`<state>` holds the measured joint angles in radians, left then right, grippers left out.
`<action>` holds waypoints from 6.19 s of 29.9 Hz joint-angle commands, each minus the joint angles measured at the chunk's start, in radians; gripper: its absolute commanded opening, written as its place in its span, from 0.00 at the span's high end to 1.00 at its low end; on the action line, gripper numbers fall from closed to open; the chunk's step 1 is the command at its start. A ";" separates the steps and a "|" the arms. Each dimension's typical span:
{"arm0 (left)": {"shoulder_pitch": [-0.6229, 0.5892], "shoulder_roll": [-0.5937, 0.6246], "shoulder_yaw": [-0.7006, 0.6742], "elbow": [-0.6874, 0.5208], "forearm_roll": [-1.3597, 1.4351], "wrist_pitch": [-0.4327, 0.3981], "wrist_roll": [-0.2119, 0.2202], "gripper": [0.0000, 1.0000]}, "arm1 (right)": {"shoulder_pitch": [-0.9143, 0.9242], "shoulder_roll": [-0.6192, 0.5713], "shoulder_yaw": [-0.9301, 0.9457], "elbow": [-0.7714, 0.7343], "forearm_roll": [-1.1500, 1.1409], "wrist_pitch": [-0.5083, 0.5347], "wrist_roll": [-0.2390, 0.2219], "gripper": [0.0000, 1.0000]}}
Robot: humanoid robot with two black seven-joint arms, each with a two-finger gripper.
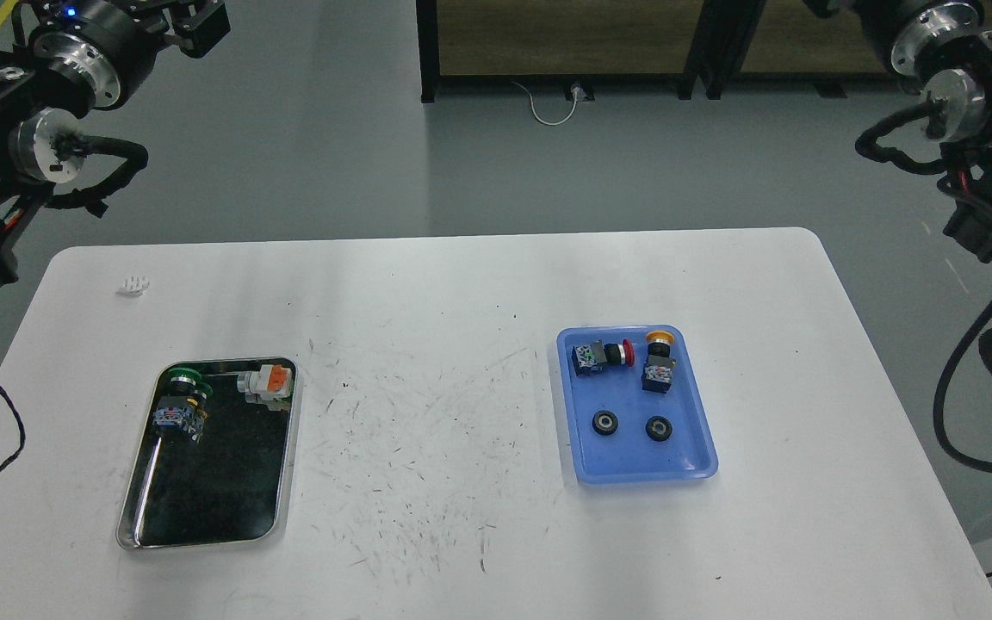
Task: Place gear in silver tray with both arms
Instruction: 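Move the right gripper toward the blue tray, then grasp the black gear nearest the robot in the blue tray with the right gripper, then carry the gear toward the silver tray and lower it onto the table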
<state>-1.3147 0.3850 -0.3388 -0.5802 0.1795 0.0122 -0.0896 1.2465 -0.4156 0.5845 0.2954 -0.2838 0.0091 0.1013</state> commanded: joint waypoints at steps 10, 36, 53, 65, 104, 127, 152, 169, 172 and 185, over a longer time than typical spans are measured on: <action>-0.001 0.014 -0.028 0.005 -0.014 -0.001 0.014 0.01 | 0.004 0.003 0.000 0.001 0.000 -0.008 -0.002 0.00; 0.144 0.196 0.040 -0.013 0.034 -0.308 -0.133 0.01 | -0.199 -0.298 -0.311 0.528 -0.032 0.206 -0.003 0.01; 0.180 0.304 0.132 -0.049 0.209 -0.501 -0.190 0.02 | -0.282 -0.342 -0.569 0.682 -0.222 0.437 -0.009 0.01; 0.180 0.313 0.136 -0.049 0.216 -0.501 -0.185 0.02 | -0.283 -0.266 -0.727 0.685 -0.350 0.477 -0.009 0.01; 0.178 0.321 0.126 -0.046 0.216 -0.488 -0.185 0.02 | -0.360 -0.094 -0.715 0.495 -0.411 0.442 0.008 0.12; 0.180 0.334 0.129 -0.043 0.216 -0.488 -0.185 0.02 | -0.357 -0.080 -0.709 0.476 -0.416 0.440 0.011 0.49; 0.180 0.359 0.133 -0.043 0.216 -0.489 -0.188 0.02 | -0.354 -0.086 -0.706 0.484 -0.414 0.450 0.011 0.72; 0.181 0.382 0.126 -0.043 0.215 -0.489 -0.188 0.02 | -0.196 0.075 -0.672 0.527 -0.354 0.480 0.009 0.72; 0.181 0.380 0.121 -0.043 0.215 -0.486 -0.185 0.02 | -0.190 0.158 -0.713 0.521 -0.354 0.480 0.008 0.72; 0.177 0.377 0.121 -0.044 0.212 -0.474 -0.177 0.02 | -0.188 0.348 -0.828 0.515 -0.354 0.480 0.009 0.72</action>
<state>-1.1363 0.7610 -0.2178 -0.6241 0.3934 -0.4617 -0.2670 1.0560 -0.0991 -0.2272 0.8113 -0.6381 0.4888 0.1102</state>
